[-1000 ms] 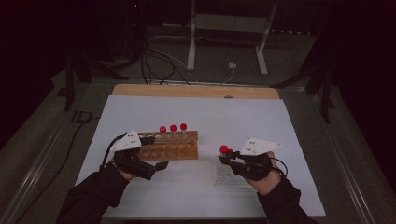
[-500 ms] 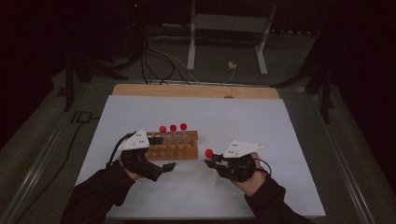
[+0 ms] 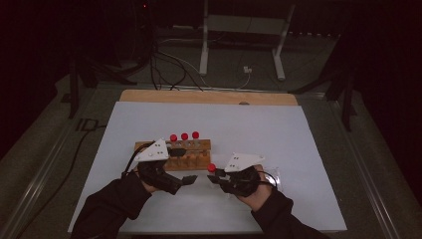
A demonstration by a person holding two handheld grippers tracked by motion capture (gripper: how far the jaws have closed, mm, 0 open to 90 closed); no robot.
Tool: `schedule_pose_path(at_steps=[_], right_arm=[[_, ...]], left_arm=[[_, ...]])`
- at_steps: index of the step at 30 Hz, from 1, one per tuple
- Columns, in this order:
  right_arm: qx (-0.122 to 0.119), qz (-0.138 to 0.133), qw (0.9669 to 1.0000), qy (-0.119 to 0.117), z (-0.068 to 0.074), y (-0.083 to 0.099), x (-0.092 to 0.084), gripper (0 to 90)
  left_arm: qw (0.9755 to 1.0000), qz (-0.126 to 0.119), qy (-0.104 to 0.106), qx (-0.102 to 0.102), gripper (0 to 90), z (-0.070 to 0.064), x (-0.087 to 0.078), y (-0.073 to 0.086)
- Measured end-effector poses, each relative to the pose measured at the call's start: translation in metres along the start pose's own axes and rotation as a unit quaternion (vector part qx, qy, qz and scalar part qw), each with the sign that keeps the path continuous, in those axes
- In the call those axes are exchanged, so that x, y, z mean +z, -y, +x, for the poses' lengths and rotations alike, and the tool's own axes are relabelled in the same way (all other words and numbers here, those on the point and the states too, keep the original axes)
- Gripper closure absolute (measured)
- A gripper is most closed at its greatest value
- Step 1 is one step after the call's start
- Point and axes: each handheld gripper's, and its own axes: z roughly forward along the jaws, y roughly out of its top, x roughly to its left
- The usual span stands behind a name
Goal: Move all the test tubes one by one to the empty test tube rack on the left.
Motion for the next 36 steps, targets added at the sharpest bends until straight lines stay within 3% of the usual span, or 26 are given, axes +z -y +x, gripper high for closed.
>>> schedule_pose_path(at_steps=[10,23,30,36], right_arm=[[-0.001,0.003,1.0,-0.009,0.004,-0.002,0.006,75.3],[-0.003,0.0,0.9999,-0.011,0.006,-0.004,0.008,75.3],[-0.003,-0.002,0.9999,-0.011,0.007,-0.004,0.009,75.3],[-0.001,-0.001,0.9999,-0.012,0.007,-0.004,0.009,75.3]], left_arm=[[0.9997,-0.003,0.025,0.006,32.4,-0.005,0.013,-0.007],[0.9991,0.002,0.037,0.02,52.9,-0.01,0.024,-0.009],[0.9987,0.008,0.045,0.024,68.7,-0.011,0.027,-0.01],[0.9984,0.012,0.047,0.028,71.4,-0.011,0.027,-0.011]])
